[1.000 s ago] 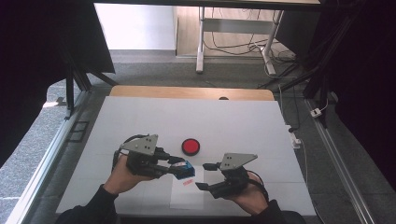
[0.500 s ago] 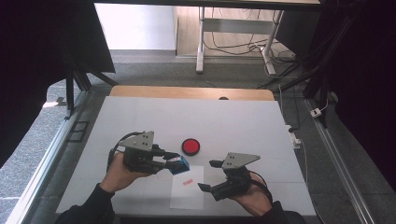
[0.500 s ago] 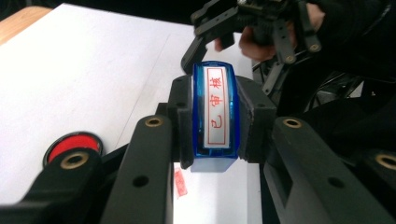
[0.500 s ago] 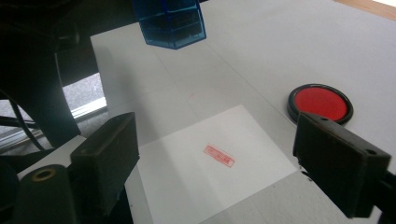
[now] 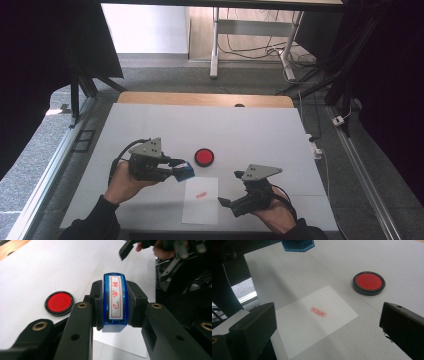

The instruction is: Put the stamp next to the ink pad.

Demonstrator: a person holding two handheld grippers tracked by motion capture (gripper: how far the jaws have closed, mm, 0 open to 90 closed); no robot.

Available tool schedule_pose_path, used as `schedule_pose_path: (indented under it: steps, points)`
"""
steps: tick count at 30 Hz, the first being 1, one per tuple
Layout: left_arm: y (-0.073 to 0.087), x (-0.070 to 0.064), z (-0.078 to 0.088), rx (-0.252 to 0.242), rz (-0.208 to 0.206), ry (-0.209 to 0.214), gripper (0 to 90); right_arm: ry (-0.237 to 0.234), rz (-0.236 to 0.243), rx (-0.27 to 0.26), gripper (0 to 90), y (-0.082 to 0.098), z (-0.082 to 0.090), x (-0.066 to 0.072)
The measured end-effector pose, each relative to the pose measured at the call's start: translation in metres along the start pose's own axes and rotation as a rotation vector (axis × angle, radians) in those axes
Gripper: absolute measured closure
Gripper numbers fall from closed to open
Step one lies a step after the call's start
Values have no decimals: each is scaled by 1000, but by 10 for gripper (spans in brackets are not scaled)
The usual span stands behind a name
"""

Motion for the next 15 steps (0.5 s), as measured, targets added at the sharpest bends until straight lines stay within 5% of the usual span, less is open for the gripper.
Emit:
schedule_pose_path:
  steps: [15]
  points:
    - [19, 24, -2, 44, 100, -88, 697, 90, -37, 47, 0, 22, 11, -19]
Point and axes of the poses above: each handheld gripper's, and its own axes: z roughly backward along the jaws, y roughly out of its underside, x roughly to its left, the point moved 9 cm from there along -z, roughly forward along the jaws, and after that the axes turned 13 degrees about x, right-handed, at the moved point
